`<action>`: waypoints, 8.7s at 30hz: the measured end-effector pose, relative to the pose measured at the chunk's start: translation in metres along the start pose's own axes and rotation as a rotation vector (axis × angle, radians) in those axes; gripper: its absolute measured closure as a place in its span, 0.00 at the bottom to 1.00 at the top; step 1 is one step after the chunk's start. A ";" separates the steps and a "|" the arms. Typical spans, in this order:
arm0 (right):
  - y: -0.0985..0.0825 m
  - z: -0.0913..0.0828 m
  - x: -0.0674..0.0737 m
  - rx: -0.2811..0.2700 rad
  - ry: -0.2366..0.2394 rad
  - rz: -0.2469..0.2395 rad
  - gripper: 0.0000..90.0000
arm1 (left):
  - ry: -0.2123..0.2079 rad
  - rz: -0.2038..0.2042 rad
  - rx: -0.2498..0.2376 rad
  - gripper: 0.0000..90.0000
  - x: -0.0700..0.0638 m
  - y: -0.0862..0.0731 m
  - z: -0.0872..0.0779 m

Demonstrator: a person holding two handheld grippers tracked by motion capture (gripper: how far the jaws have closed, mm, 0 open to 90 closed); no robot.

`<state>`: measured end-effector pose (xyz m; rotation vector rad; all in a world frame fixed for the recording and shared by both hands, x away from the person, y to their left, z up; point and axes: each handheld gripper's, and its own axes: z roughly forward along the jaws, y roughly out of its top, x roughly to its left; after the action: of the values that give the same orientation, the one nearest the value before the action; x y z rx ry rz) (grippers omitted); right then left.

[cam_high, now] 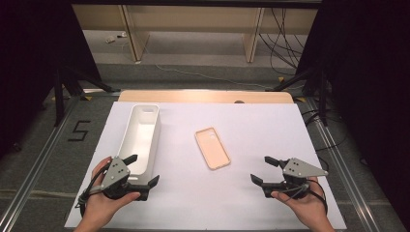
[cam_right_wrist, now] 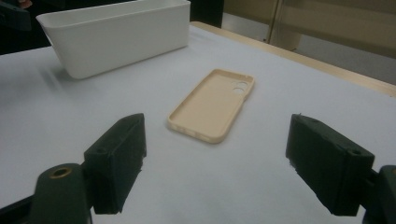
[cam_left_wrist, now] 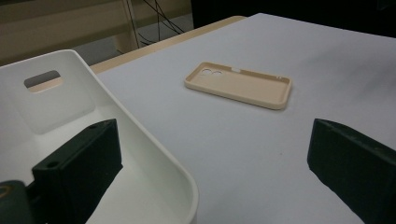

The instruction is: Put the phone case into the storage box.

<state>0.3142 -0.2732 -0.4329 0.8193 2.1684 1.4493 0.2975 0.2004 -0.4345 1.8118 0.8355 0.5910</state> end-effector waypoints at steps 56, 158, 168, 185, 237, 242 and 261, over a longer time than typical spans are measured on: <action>0.004 0.142 -0.026 0.438 -0.021 -0.021 1.00 | 0.010 0.006 -0.018 0.10 0.000 0.000 -0.003; 0.049 0.193 0.038 0.736 0.135 -0.574 0.32 | -0.008 0.002 -0.021 0.11 0.000 -0.001 -0.006; 0.053 0.204 0.039 0.775 0.129 -0.608 0.33 | -0.009 0.003 -0.020 0.11 -0.001 -0.001 -0.006; 0.060 0.213 0.048 0.863 0.198 -0.687 0.51 | -0.012 0.004 -0.022 0.11 -0.001 -0.001 -0.006; 0.063 0.217 0.052 0.931 0.315 -0.731 0.86 | -0.017 0.004 -0.025 0.11 -0.002 0.000 -0.006; 0.063 0.217 0.054 0.935 0.310 -0.735 0.88 | -0.017 0.004 -0.025 0.11 -0.002 0.000 -0.006; 0.063 0.216 0.055 0.942 0.300 -0.760 0.93 | -0.017 0.002 -0.027 0.11 -0.002 0.000 -0.006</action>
<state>0.4223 -0.0694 -0.4571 -0.0632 2.9159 0.1413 0.2917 0.2028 -0.4326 1.7913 0.8103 0.5846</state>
